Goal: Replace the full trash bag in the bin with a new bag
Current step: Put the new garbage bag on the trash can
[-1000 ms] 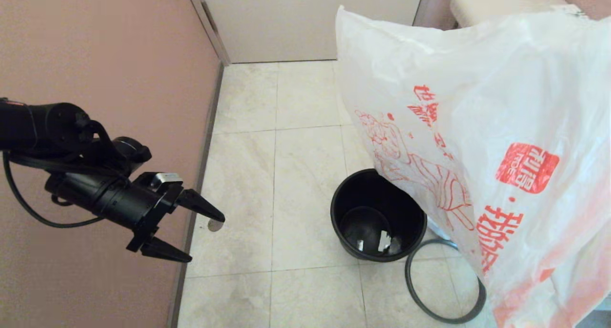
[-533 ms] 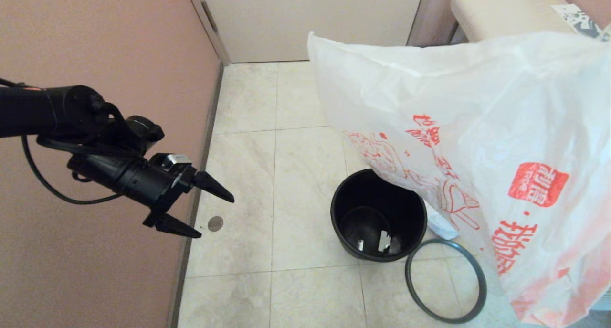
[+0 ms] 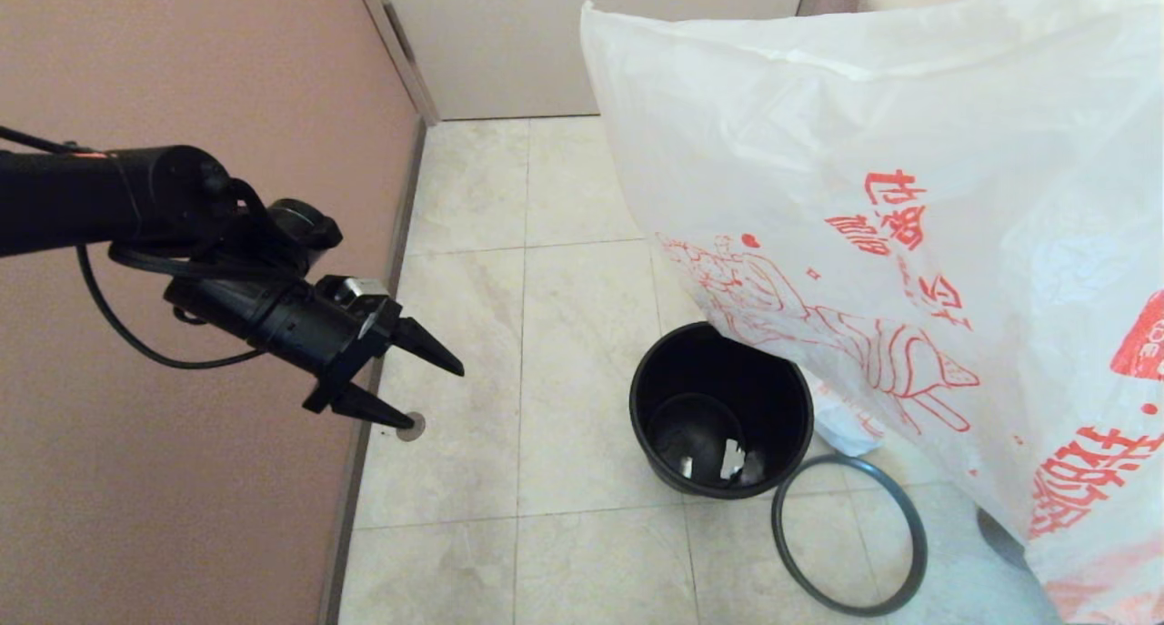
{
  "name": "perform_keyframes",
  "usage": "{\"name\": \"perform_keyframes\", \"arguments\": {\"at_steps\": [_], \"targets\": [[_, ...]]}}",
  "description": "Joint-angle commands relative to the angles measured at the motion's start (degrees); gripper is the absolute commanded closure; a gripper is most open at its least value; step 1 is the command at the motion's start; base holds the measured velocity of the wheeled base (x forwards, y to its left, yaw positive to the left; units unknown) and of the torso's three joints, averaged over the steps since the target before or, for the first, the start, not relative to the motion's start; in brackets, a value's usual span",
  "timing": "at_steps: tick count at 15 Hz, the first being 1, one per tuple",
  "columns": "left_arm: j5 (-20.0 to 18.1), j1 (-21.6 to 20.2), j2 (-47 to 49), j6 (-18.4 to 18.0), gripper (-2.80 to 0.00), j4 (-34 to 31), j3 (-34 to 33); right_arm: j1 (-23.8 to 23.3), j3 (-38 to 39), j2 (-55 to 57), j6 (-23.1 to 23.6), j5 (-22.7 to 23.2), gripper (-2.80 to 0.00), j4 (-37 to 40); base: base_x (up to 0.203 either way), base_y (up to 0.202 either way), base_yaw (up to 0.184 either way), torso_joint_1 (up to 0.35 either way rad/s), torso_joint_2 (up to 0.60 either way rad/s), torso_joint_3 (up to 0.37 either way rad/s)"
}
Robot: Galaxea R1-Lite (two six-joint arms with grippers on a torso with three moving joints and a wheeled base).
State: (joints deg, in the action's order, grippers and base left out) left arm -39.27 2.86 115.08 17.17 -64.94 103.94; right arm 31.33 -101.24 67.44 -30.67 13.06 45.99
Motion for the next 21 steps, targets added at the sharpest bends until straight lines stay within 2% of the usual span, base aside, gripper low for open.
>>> {"name": "perform_keyframes", "arguments": {"at_steps": [1,4,7,9,11,13,16,21], "targets": [[0.78,1.11,-0.06,2.1,0.0,-0.45,4.12,0.05,-0.54,-0.11,-0.27,0.04,0.0,1.15,0.0,0.0,0.0,0.0,0.0,0.0],[6.54,4.0,0.22,3.57,0.0,1.52,6.88,0.25,-3.67,0.03,-2.36,0.09,0.0,6.71,0.0,0.0,0.0,0.0,0.0,0.0],[7.28,5.64,1.65,4.03,0.0,7.59,6.8,1.19,-3.7,-0.82,-4.49,0.54,0.0,8.56,0.0,0.0,0.0,0.0,0.0,0.0],[7.37,6.86,3.25,6.29,0.0,10.7,6.73,1.71,-3.51,-0.74,-5.13,2.86,0.0,9.89,0.0,0.0,0.0,0.0,0.0,0.0],[7.37,7.97,4.45,7.18,0.0,13.12,6.72,1.63,-1.8,0.54,-5.67,3.23,0.0,10.49,0.0,0.0,0.0,0.0,0.0,0.0],[7.37,8.91,5.36,7.27,0.0,15.31,6.72,1.63,1.42,2.77,-5.71,4.54,0.0,8.2,0.0,0.0,0.0,0.0,0.0,0.0],[7.37,7.84,5.42,7.27,0.0,16.42,6.63,1.5,5.39,6.11,-5.54,7.94,0.0,0.82,0.0,0.0,0.0,0.0,0.0,0.0],[7.43,5.96,2.42,7.27,0.0,18.14,6.72,1.94,8.37,11.72,-5.25,7.62,0.0,-6.2,0.0,0.0,0.0,0.0,0.0,0.0]]}}
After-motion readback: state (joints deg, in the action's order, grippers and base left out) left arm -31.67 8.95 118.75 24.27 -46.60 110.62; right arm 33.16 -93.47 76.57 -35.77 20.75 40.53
